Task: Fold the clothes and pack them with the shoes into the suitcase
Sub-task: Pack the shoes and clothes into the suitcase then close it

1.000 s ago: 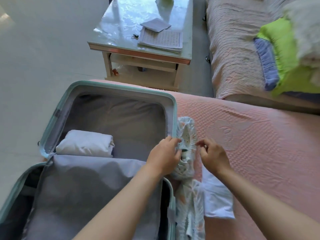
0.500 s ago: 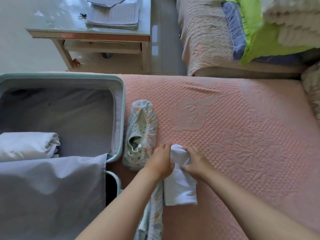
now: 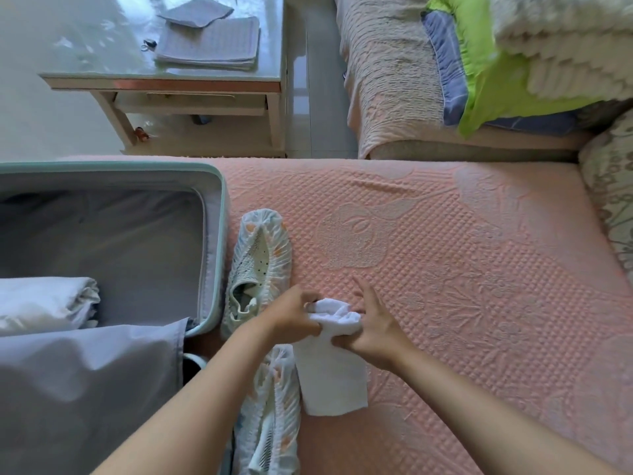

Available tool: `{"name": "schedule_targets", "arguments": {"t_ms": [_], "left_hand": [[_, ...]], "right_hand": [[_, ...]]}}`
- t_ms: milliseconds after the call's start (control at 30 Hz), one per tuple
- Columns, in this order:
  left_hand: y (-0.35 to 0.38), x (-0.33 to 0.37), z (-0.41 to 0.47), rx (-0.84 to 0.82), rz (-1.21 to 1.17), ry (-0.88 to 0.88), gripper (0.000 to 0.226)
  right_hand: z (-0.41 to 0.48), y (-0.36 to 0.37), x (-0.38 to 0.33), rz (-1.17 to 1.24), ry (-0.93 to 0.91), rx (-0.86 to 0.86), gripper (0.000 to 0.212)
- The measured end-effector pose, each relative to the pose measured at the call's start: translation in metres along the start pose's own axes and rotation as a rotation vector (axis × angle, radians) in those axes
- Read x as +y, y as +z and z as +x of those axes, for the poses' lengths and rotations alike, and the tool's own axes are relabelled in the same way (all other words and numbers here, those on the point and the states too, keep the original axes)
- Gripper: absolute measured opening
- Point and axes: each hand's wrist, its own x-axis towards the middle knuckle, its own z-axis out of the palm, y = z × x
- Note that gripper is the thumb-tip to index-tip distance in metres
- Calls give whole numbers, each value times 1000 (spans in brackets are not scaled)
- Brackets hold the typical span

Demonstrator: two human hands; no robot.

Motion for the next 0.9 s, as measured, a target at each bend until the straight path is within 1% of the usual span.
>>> {"name": "schedule_targets", "arguments": {"t_ms": [33,67,133,200,233,267,333,367,400,433,500,533,567,600,667,733,800,900], "left_hand": [[-7,-1,-9,2,-84,24,37],[-15,-2,-18,5,-168,49,31],[-33,-3,-36,63,-240,107,22],[-53,-4,-53,147,-224,166,24],[-63,-6,-61,193,-175,187,27],[-74,-6,-70,239,-97,192,34],[-98,-5,-90,298,56,211,59],[-109,-4,-99,318,98,255,73],[-120,-4,-108,352,130,306,81],[-131,-6,-116,412,168,352,78],[-155,-16,-129,575,218,402,50],[-168,-25,-136,637,200,397,37],[-181,-35,-142,671,142,383,31],[-194,-47,-148,693,71,367,30],[-219,-72,-161,729,-38,319,31],[-241,-102,-171,768,-94,250,30],[-263,-133,-176,819,-108,173,27],[-294,-176,-179,895,-92,37,25]], "right_hand": [[-1,-3,-8,11,-13,-47,111],[-1,-6,-15,21,-26,-111,99],[-3,-8,-37,-15,-54,-211,67],[-1,-4,-59,-83,-97,-173,42],[1,-1,-70,-109,-116,-134,36],[3,3,-82,-140,-142,-97,32],[9,11,-108,-225,-239,-16,25],[12,14,-123,-261,-306,22,23],[14,18,-139,-293,-373,57,23],[17,22,-155,-325,-432,91,23],[22,31,-188,-349,-509,159,26],[26,37,-204,-333,-527,184,28],[29,43,-220,-315,-545,198,31],[34,51,-234,-306,-562,187,35],[45,69,-260,-319,-574,122,44],[59,93,-284,-332,-549,69,49],[74,124,-307,-307,-524,32,47],[101,177,-339,-206,-523,4,43]]}}
